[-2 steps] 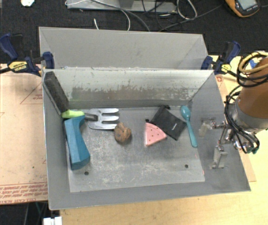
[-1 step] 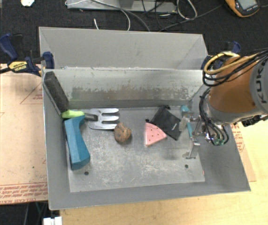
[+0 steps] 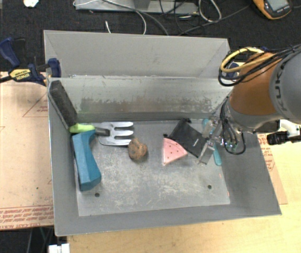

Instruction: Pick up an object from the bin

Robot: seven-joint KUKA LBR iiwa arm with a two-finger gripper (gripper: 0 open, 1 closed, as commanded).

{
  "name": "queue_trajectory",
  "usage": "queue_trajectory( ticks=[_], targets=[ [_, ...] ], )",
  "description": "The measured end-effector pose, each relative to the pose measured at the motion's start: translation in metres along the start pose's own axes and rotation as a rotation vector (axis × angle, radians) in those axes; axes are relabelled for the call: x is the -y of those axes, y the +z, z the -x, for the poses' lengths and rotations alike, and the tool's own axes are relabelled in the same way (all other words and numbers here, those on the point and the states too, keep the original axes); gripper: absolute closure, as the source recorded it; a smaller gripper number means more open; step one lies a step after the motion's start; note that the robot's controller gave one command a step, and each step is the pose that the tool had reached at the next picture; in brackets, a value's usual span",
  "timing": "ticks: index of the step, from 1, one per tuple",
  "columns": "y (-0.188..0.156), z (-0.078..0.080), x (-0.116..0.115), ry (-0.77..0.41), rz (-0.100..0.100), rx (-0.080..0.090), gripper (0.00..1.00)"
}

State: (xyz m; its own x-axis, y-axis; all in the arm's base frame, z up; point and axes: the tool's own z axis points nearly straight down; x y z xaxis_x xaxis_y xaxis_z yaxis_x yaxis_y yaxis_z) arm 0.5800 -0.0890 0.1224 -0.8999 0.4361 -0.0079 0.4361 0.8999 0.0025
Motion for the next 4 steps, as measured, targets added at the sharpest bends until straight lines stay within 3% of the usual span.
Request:
queue_trajectory(
  ticks=[1,2,3,4],
  targets=[
    [0.022,0.014,-0.057,-0.219,0.004,0.000,0.00],
    [0.054,0.004,-0.052,-0.277,0.001,0.008,0.00],
    [0.052,0.000,-0.061,-0.141,0.007,0.008,1.00],
    [0.052,0.000,-0.061,-0.141,0.007,0.008,1.00]
  ],
)
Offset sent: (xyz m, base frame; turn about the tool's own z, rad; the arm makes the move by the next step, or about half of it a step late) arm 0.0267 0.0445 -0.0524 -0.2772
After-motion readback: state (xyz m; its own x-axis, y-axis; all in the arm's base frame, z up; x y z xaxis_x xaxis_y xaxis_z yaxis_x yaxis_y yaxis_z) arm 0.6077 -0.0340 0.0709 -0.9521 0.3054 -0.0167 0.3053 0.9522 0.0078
